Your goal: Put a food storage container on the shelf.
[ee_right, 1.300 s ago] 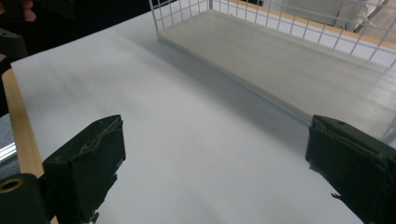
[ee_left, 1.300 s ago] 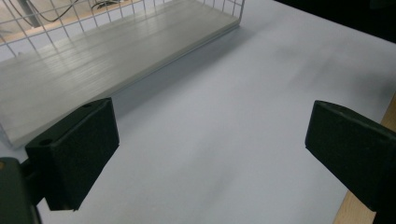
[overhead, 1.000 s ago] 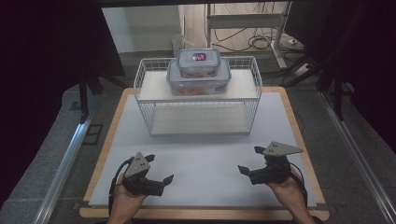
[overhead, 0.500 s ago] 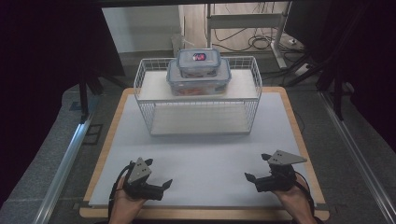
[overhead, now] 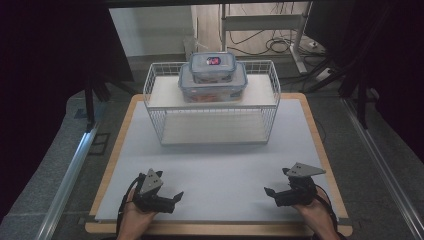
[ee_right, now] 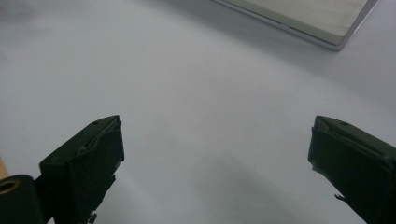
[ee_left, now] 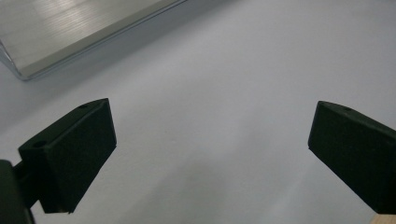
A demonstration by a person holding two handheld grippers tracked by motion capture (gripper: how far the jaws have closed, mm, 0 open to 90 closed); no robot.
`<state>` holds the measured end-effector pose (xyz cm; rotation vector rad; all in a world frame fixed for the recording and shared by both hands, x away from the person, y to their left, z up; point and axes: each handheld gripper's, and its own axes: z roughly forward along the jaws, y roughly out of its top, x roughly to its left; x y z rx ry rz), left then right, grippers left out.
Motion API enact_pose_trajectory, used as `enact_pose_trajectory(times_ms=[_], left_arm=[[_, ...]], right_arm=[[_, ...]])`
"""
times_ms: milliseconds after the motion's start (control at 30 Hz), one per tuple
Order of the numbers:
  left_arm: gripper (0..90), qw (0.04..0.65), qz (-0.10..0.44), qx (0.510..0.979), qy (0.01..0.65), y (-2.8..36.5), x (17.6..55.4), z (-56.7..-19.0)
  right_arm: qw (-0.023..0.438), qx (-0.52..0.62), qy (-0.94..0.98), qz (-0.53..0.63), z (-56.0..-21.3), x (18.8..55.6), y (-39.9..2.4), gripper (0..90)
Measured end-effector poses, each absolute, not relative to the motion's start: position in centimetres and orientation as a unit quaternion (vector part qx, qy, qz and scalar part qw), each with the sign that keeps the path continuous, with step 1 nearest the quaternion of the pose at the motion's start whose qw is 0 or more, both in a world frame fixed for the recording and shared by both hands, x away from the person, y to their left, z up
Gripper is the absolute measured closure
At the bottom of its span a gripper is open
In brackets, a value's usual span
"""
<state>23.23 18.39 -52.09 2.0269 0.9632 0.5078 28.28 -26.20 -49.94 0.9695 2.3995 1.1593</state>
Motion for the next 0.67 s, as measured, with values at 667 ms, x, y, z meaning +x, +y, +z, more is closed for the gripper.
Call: enact_pose_trajectory(times_ms=[667], left_arm=[[1.2, 0.364, 0.188, 0.826, 0.388, 18.0, 23.9, -53.3]], right_arm=[[0.136, 0.343, 0.852, 0.371, -51.3, 28.7, -25.8, 0.5]])
